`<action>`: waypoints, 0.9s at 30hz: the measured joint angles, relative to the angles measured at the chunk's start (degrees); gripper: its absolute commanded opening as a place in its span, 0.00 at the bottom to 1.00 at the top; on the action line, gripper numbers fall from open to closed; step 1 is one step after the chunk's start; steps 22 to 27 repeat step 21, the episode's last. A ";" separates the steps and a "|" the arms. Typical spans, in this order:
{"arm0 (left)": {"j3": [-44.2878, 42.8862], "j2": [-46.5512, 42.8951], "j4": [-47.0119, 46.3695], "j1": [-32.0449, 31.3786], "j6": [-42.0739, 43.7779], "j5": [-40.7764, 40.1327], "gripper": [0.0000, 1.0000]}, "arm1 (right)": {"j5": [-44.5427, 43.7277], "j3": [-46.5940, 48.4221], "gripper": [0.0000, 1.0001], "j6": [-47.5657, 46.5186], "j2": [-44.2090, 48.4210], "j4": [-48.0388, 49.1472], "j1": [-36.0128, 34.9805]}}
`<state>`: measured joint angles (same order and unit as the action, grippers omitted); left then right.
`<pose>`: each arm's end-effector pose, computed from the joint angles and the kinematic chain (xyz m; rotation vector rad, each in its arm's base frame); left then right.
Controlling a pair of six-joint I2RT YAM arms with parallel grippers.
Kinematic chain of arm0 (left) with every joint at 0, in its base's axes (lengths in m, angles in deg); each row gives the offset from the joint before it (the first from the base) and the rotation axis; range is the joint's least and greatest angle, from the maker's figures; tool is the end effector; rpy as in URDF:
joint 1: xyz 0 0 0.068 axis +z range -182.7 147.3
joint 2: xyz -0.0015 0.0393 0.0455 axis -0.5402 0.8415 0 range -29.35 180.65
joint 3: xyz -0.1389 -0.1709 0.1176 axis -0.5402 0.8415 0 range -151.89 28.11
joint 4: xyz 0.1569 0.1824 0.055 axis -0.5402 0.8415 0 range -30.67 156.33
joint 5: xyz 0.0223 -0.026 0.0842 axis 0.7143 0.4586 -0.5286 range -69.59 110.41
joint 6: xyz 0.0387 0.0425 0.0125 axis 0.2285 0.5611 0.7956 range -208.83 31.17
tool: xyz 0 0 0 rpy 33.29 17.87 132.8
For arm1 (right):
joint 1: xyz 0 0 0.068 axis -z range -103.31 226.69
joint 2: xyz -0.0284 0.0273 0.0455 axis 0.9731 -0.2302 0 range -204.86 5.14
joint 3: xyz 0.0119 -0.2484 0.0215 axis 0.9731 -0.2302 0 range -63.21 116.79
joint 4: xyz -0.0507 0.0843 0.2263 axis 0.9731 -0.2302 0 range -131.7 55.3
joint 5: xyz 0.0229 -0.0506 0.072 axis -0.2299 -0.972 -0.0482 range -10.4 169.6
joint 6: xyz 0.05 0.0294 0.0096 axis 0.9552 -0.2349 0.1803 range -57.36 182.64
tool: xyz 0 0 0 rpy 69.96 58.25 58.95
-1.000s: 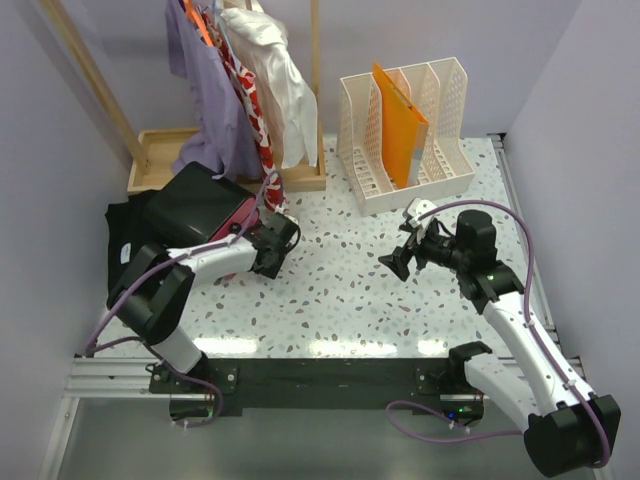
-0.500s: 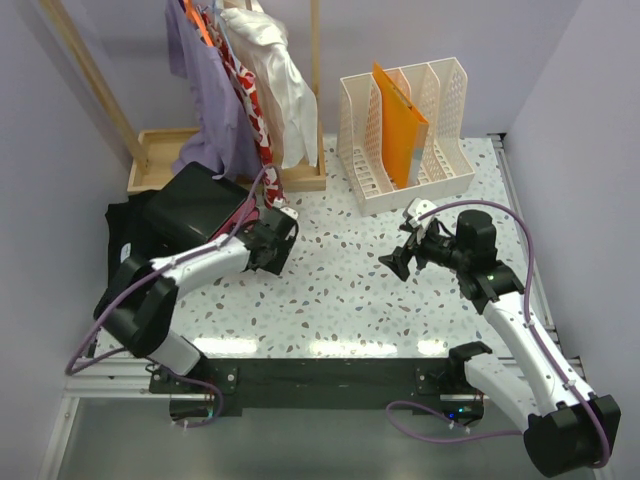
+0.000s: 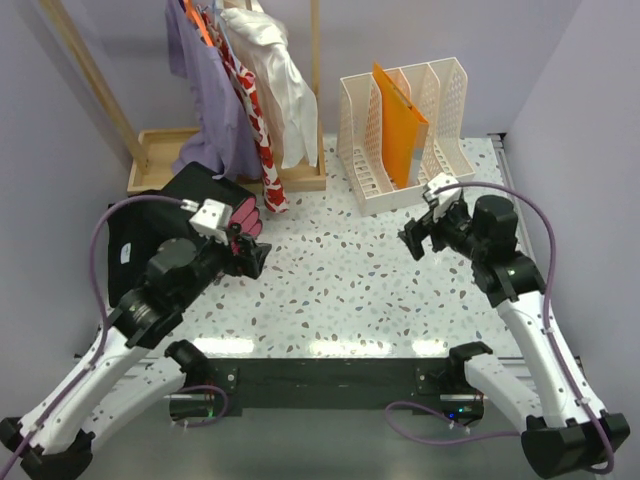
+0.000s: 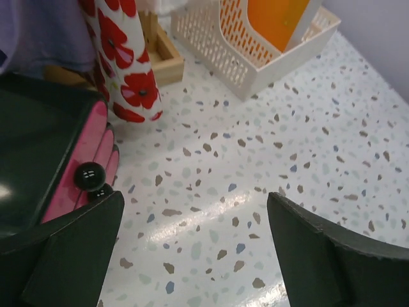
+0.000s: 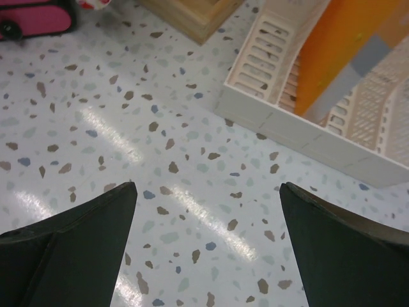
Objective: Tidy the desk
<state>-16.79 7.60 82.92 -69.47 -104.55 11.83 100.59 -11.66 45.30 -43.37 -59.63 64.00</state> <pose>0.1309 -0.0900 0.3175 0.2366 1.8554 -0.5008 0.1844 0.0571 0.3228 -0.7307 1.7952 0.3033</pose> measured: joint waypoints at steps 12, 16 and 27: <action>-5.31 -6.58 4.22 0.00 -1.44 -3.89 1.00 | -23.43 13.18 0.99 12.55 7.67 -9.14 0.02; -6.34 -7.02 5.86 0.00 -1.33 -4.17 1.00 | -27.47 14.23 0.99 16.02 7.61 -10.93 0.02; -6.75 -7.82 7.28 0.00 -1.25 -4.24 1.00 | -29.49 14.23 0.99 17.88 7.26 -11.65 0.02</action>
